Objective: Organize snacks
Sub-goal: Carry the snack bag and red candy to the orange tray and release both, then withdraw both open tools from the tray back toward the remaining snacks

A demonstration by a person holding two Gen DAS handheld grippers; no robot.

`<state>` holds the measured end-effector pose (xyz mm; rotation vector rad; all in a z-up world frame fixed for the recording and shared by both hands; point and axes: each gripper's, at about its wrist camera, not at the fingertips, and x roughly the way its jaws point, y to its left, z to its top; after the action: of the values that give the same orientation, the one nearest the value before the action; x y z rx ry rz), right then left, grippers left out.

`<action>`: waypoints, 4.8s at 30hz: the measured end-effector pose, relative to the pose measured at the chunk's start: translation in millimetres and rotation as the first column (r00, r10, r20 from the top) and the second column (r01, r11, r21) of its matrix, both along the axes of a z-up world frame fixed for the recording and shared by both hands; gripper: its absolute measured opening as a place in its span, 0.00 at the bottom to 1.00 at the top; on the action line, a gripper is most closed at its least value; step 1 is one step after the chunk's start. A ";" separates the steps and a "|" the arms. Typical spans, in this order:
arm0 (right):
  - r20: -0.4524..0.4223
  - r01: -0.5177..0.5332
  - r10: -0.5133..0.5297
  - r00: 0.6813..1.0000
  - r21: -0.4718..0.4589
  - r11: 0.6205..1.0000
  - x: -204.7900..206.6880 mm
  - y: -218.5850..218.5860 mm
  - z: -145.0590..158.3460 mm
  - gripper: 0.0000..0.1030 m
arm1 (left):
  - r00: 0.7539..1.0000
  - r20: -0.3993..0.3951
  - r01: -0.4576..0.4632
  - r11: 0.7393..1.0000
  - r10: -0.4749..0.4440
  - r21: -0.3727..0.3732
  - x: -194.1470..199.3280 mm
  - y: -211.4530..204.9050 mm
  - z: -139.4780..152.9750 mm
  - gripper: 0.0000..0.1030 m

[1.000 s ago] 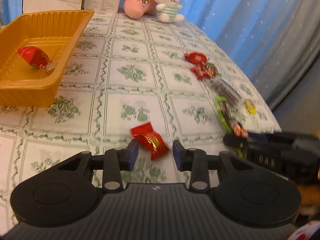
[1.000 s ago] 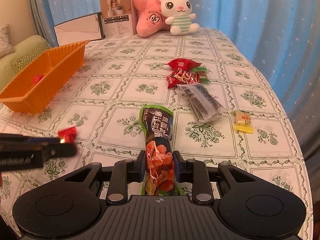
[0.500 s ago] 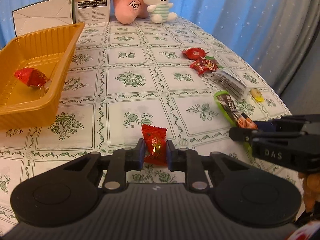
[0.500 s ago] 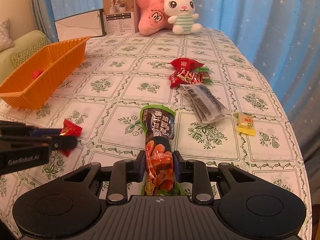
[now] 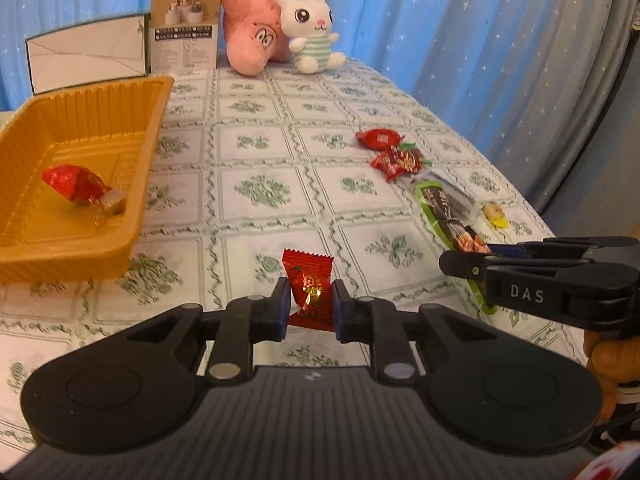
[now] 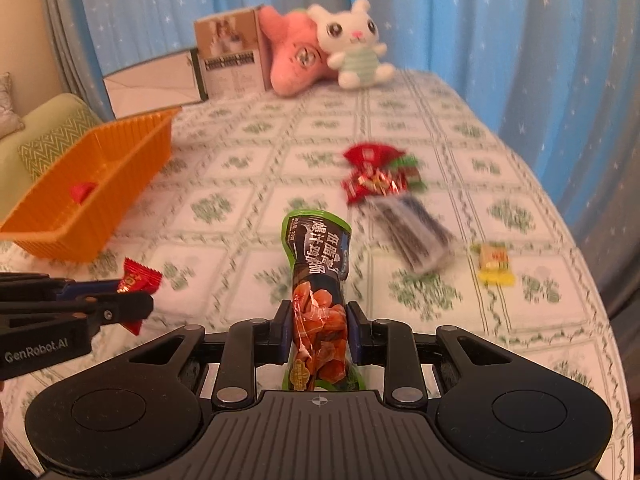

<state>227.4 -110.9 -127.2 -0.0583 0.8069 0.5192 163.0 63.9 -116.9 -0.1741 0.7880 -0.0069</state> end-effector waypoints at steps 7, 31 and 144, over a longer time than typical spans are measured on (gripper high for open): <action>0.067 -0.043 0.038 0.997 0.081 0.996 -8.1 31.2 35.4 0.27 | 0.998 0.050 -0.039 0.999 0.038 0.016 -8.1 27.8 28.3 0.18; 0.102 -0.303 0.289 0.952 0.189 0.934 -15.9 193.6 69.5 0.27 | 0.974 0.083 -0.220 0.972 0.213 0.082 -27.8 195.1 73.9 0.18; 0.001 0.201 -0.201 0.980 0.014 0.980 80.9 -95.2 -14.9 0.53 | 0.995 -0.022 0.099 0.995 -0.099 -0.030 69.4 -45.0 7.8 0.57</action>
<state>308.3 -206.1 -142.0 0.0357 0.7966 0.3335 232.4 18.8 -109.1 -0.1629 0.8197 -0.1102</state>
